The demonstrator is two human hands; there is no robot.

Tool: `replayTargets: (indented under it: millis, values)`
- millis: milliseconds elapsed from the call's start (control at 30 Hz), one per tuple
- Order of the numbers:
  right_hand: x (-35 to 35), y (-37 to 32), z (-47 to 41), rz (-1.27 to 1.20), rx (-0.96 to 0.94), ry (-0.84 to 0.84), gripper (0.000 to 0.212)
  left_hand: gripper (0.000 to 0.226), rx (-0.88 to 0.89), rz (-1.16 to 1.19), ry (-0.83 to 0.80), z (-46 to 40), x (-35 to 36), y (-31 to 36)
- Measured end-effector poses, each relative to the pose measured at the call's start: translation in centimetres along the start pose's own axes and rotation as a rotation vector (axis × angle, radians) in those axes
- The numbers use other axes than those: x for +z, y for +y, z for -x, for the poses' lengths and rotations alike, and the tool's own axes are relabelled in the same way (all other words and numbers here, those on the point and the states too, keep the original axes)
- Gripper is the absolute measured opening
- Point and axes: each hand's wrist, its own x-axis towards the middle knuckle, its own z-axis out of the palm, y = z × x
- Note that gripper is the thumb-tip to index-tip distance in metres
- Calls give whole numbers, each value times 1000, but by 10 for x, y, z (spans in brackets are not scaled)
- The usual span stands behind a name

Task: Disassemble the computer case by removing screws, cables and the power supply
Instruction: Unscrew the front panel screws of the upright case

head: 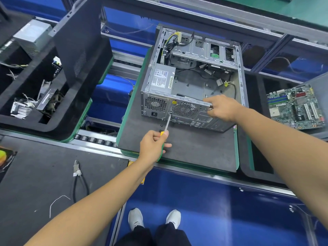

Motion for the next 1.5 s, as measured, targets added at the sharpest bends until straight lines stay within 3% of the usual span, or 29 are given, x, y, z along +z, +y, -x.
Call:
replayTargets:
  millis: [200,333,433,633,967,1067,1200,1367,1500]
  values:
    - [3,1,-1,1,19,20,60,49,-396,446,-248,4,-1,17]
    - [1,1,-1,-13,29,2,61,39,-293,338,-182,2,6,19]
    - [0,-2,1,-22,31,-11,62,48,-168,189,-93,3,9,14]
    - [-3,-4,2,-26,41,-36,61,40,-14,92,2,2,5,9]
    - [-2,-5,2,-22,40,-45,61,38,-328,311,-195,2,-5,25]
    - [-3,-6,3,-39,40,-45,61,31,-291,251,-188,-1,-5,32]
    - [-3,-6,3,-38,34,-38,60,46,-181,154,-131,2,3,27]
    - [-2,-4,3,-26,24,-21,57,42,-143,214,-10,4,4,20]
    - [-1,-3,2,-25,27,-22,57,36,-148,229,-50,7,4,18]
